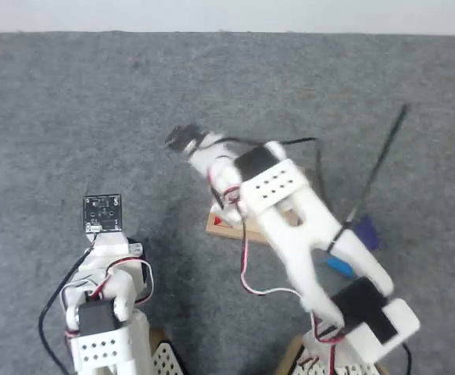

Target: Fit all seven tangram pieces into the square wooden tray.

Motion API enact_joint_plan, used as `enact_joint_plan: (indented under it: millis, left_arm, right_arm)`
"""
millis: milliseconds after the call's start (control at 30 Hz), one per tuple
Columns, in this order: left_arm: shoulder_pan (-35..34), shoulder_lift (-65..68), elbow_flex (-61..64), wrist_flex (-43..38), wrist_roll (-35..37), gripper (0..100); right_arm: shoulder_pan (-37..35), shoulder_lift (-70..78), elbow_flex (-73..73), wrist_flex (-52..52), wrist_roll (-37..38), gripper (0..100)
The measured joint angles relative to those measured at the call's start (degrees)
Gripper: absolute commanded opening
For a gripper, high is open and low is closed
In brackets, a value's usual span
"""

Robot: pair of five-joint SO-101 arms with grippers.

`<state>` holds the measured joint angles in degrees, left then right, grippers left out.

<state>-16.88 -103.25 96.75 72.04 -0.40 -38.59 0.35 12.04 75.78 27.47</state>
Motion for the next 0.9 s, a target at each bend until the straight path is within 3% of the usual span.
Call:
enact_joint_plan:
  millis: [300,533,800,900]
  left_arm:
    - [0.0,0.0,0.0,0.0,0.0,4]
    - [0.0,0.0,0.0,0.0,0.0,4]
    - [0.0,0.0,0.0,0.0,0.0,4]
    - [0.0,0.0,0.0,0.0,0.0,4]
  right_arm:
    - [-0.3,8.7,0.0,0.0,2.2,0.9]
    - [0.9,9.2,0.0,-2.3,-13.8,0.9]
    - [2.5,9.3,0.3,-4.3,-18.8,1.1]
    - [2.5,9.3,1.1,-4.3,-19.1,6.5]
